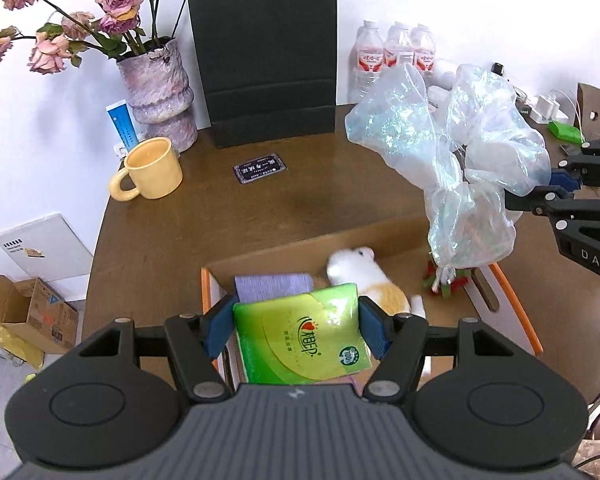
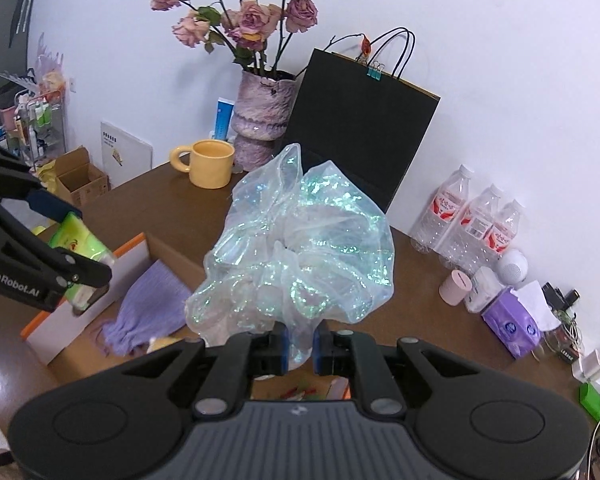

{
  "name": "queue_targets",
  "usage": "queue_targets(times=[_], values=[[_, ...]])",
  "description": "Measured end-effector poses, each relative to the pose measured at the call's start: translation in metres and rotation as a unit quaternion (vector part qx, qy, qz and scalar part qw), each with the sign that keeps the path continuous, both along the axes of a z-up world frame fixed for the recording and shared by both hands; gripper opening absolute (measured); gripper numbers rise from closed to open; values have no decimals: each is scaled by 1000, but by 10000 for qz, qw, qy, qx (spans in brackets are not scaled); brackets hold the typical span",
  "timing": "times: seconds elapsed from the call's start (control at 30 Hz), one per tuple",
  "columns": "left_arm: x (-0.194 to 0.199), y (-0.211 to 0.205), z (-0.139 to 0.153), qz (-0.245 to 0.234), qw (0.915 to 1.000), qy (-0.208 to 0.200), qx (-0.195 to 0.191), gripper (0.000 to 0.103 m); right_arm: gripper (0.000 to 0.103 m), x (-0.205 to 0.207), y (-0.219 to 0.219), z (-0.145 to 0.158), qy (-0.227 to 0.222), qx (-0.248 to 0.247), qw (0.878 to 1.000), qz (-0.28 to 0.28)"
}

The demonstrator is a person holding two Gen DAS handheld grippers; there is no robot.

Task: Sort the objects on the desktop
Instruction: 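Lift the tissue pack and plastic bag with both tools toward the box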

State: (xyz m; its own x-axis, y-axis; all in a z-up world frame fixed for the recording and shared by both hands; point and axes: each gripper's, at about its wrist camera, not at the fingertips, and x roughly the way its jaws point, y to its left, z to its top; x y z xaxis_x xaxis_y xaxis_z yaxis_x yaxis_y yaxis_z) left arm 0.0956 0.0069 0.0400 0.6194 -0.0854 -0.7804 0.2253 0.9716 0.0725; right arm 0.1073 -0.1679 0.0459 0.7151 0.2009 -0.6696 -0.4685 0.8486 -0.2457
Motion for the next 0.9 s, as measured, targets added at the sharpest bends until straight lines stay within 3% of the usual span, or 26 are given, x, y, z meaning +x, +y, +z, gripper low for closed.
queue_targets(times=[0.73,0.9], values=[[-133,-2,-45,-391,9991,-4,-144,66,10,-150,-16,-51,462,23,9985,299],[-150,-4,-68,-434,9988,202,-109,66,10,-179,-18,-67,761,-40,9964,376]])
